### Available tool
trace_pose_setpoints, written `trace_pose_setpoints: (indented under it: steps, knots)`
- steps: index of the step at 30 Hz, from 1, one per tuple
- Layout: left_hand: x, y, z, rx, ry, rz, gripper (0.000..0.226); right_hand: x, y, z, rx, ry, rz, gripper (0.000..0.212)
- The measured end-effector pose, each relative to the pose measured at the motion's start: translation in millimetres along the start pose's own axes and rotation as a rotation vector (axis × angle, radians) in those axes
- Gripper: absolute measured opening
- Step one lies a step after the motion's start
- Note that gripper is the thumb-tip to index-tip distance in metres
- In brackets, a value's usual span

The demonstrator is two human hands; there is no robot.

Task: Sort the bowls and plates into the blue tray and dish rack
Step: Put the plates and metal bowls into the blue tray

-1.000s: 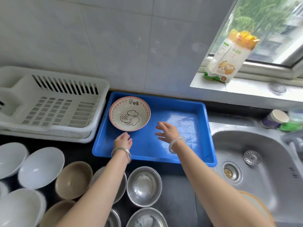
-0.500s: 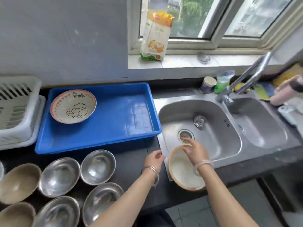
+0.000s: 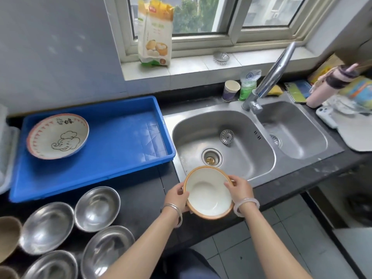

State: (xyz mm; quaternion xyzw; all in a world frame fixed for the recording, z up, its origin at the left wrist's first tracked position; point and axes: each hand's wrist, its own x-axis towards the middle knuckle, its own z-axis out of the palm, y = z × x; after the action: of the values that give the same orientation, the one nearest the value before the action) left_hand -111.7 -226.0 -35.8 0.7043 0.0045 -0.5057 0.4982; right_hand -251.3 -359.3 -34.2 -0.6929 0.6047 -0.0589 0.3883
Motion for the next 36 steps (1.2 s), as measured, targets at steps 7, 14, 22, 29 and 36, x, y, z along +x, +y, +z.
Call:
trace_pose_setpoints:
  steps: [7,14,22,29,36]
  knots:
    - [2.8,32.1,-48.6,-0.084,0.13,0.089,0.016,-1.9,-59.5,9.5,0.052,0.025,-0.119,0.024]
    - [4.6,68.1,-122.3,-0.208,0.27,0.183,0.007,-6.0,-139.5,50.5,0.086,-0.05,-0.266,0.019]
    - [15.3,90.3,-221.7,-0.315,0.458,0.247,0.003,-6.2,-243.2,126.5,0.095,-0.2,-0.402,0.017]
    - [43.6,105.4,-300.0,-0.371,0.621,0.294,0.007,-2.4,-317.7,199.2,0.041,-0.292,-0.458,0.023]
    - [80.3,118.9,-349.3,-0.271,0.729,0.281,0.036,3.2,-362.8,260.0,-0.009,-0.326,-0.468,0.018]
